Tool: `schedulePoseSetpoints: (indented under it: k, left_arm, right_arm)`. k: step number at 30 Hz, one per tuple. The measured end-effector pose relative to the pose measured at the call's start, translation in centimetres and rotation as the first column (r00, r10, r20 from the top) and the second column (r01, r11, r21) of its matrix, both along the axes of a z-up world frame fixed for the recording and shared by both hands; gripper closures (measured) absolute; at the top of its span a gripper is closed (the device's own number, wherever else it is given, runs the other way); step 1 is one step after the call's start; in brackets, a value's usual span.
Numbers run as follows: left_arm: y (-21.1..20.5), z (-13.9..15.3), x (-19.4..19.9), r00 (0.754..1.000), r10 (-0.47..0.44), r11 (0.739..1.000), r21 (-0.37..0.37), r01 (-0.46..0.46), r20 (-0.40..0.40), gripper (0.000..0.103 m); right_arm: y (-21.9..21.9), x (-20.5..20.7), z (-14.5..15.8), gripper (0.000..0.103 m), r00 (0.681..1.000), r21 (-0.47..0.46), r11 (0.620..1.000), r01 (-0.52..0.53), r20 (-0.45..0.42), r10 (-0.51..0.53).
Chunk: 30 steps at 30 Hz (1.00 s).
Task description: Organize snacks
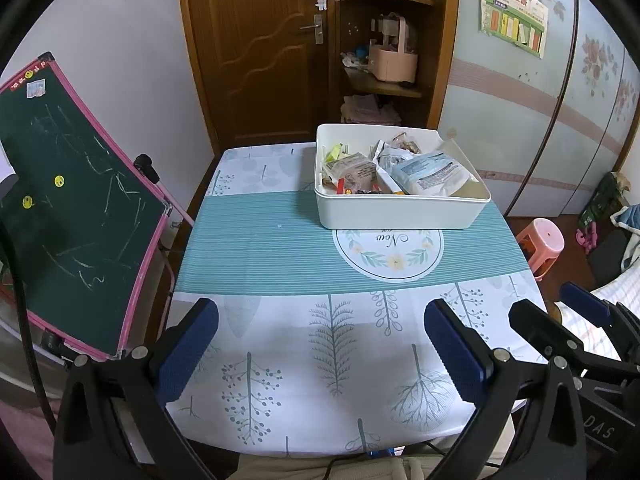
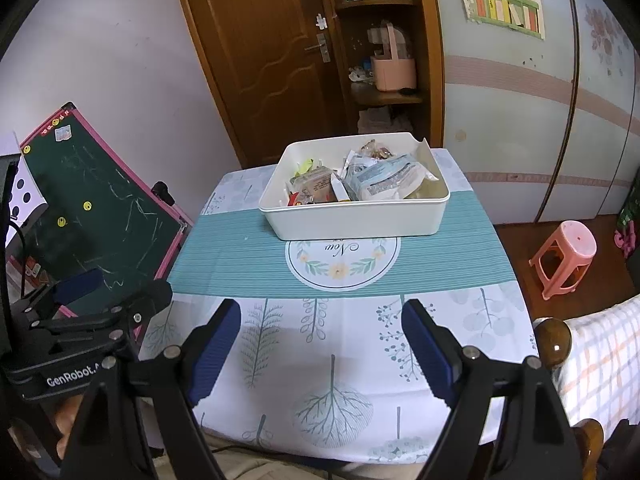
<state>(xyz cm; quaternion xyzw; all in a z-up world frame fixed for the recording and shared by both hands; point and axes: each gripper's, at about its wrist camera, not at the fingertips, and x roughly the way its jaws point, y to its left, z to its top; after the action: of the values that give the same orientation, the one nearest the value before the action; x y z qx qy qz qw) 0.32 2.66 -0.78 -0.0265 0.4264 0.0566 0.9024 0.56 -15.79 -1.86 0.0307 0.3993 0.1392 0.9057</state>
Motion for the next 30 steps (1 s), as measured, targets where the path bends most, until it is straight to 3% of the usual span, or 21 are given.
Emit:
schedulePoseSetpoints:
  k: [30]
  left_arm:
    - [-0.1, -1.2, 0.1, 1.0, 0.006, 1.0, -0.007, -0.006, -0.022, 0.001]
  right_arm:
    - [0.1, 0.5, -0.6, 0.02, 1.0, 0.007, 1.0, 0.006, -0.01, -0.006]
